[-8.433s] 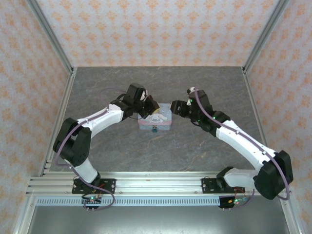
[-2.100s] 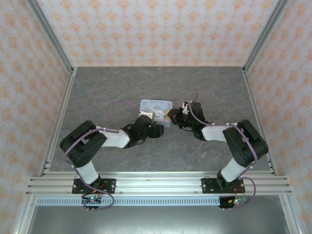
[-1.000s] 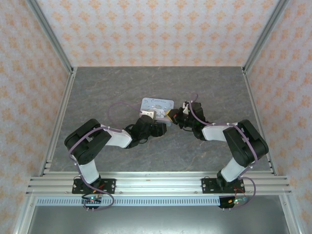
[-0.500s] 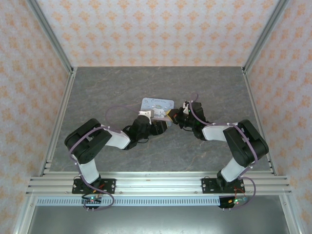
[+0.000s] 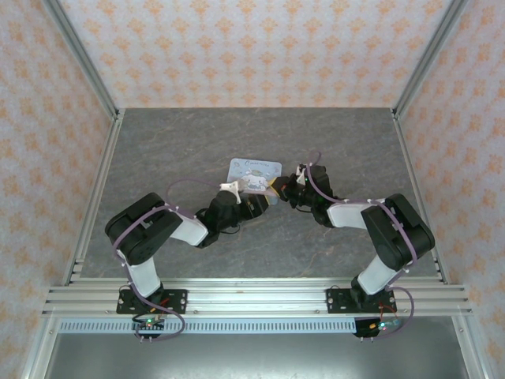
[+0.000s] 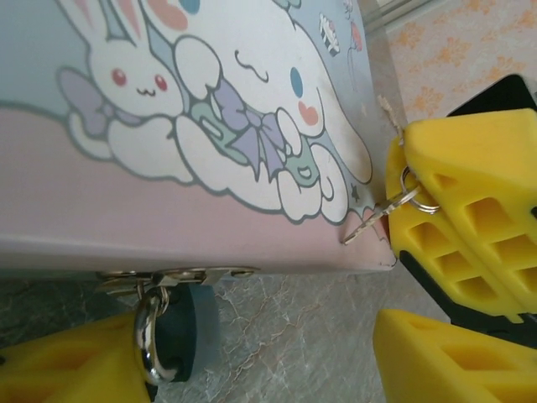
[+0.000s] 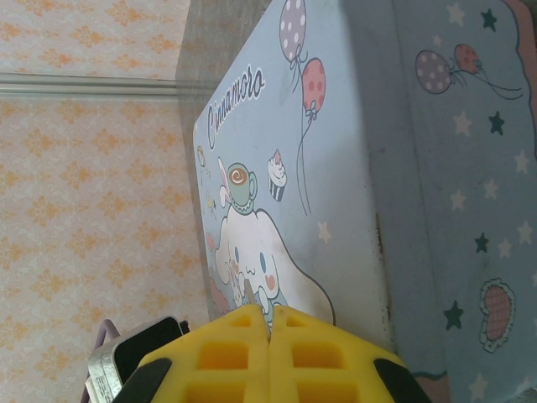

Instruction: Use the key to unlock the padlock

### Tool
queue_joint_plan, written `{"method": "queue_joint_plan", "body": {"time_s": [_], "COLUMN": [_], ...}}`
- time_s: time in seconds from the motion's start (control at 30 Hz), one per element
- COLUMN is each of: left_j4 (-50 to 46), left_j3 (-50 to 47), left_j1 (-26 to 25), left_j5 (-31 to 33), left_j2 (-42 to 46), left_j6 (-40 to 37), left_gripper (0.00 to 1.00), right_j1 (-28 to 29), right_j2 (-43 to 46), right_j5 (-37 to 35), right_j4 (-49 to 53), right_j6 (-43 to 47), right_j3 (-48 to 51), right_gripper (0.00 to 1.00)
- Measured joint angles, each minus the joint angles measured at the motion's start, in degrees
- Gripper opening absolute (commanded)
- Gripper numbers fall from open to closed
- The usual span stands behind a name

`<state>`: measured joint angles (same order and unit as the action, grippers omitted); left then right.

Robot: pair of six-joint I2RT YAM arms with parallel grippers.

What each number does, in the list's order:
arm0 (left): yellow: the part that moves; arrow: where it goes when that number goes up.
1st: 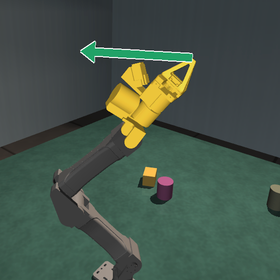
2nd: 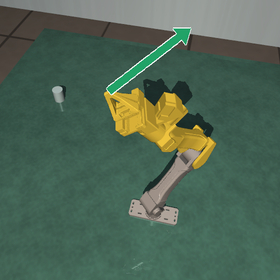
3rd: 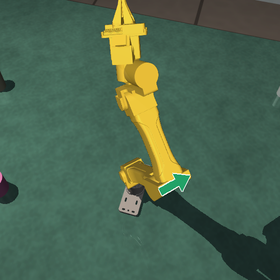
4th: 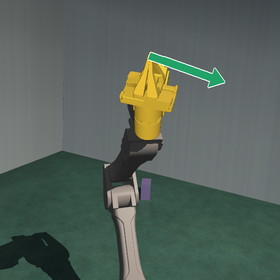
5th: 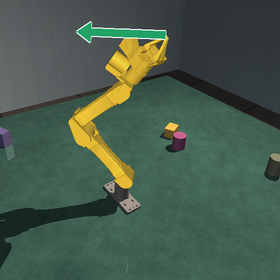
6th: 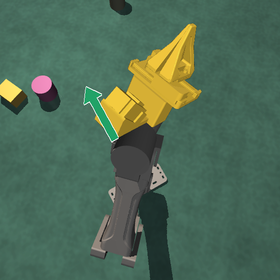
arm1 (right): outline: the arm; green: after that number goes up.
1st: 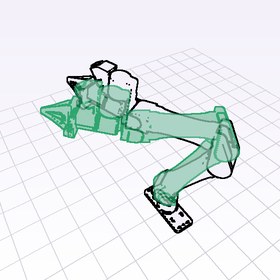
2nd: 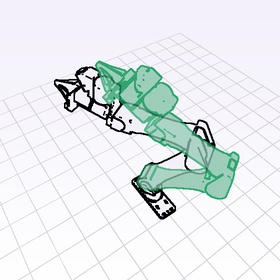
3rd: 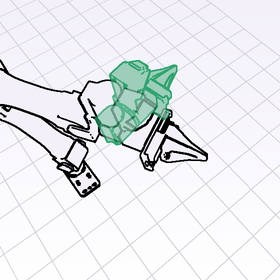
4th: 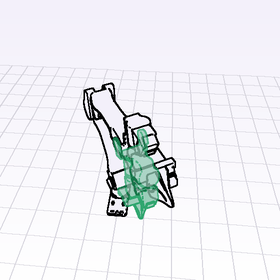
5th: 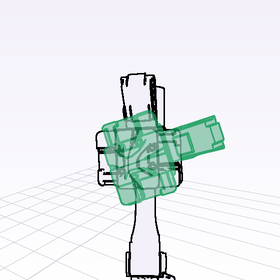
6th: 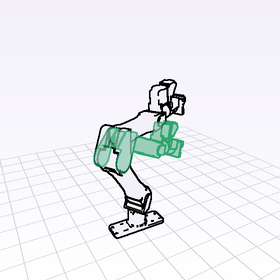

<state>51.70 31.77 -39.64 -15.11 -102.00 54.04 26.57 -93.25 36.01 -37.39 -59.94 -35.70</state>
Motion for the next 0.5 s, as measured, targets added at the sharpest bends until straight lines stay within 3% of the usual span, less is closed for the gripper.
{"method": "queue_joint_plan", "body": {"time_s": [0.5], "left_j4": [-2.7], "left_j3": [0.6], "left_j1": [0.0], "left_j5": [4.2], "left_j2": [-1.7], "left_j6": [1.6], "left_gripper": [0.51], "right_j1": [0.0], "right_j2": [0.0], "right_j5": [0.0], "right_j4": [0.0], "right_j6": [0.0], "right_j3": [0.0], "right_gripper": [0.0]}}
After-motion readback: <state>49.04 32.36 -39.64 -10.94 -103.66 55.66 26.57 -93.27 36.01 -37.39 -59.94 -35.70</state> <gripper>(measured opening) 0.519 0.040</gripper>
